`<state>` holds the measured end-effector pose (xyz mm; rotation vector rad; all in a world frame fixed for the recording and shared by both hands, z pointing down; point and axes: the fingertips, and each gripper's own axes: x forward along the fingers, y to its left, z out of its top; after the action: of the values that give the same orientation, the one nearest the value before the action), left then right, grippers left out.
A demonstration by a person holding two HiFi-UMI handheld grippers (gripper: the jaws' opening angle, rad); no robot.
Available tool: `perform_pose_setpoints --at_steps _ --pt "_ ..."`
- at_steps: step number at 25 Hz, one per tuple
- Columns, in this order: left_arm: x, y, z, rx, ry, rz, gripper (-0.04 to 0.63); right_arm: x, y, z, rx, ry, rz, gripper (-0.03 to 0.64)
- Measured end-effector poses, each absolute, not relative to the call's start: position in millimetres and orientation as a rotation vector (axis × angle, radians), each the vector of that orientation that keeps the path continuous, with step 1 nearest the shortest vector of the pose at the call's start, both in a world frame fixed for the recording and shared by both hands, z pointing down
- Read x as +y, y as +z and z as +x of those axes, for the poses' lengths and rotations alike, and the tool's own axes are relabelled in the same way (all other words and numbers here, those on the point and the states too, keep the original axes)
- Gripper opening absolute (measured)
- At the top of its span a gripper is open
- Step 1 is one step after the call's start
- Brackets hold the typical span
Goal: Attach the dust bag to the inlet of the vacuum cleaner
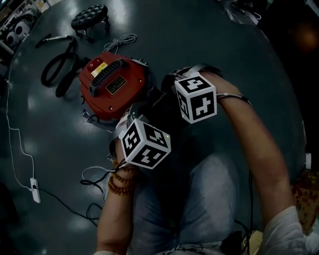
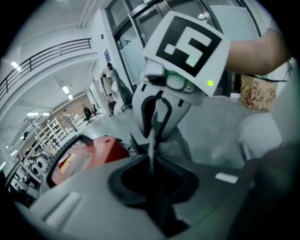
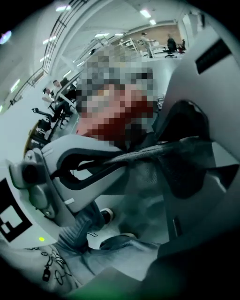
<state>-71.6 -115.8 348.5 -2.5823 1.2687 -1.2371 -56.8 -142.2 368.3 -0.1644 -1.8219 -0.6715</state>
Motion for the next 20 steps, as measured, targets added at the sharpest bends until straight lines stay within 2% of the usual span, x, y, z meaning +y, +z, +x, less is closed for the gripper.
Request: perform_pose_setpoints --at_steps 9,20 --pt "-100.7 335.5 -76.7 1.304 -1.135 -2.676 0.052 -137.4 345.4 -46.7 -2.045 -0.639 0.182 0.104" --pt "-82.5 326.1 -74.9 1.4 -1.049 -2.682 0.038 -100.1 300.2 -54.3 -2.375 -0.458 0.503 0.09"
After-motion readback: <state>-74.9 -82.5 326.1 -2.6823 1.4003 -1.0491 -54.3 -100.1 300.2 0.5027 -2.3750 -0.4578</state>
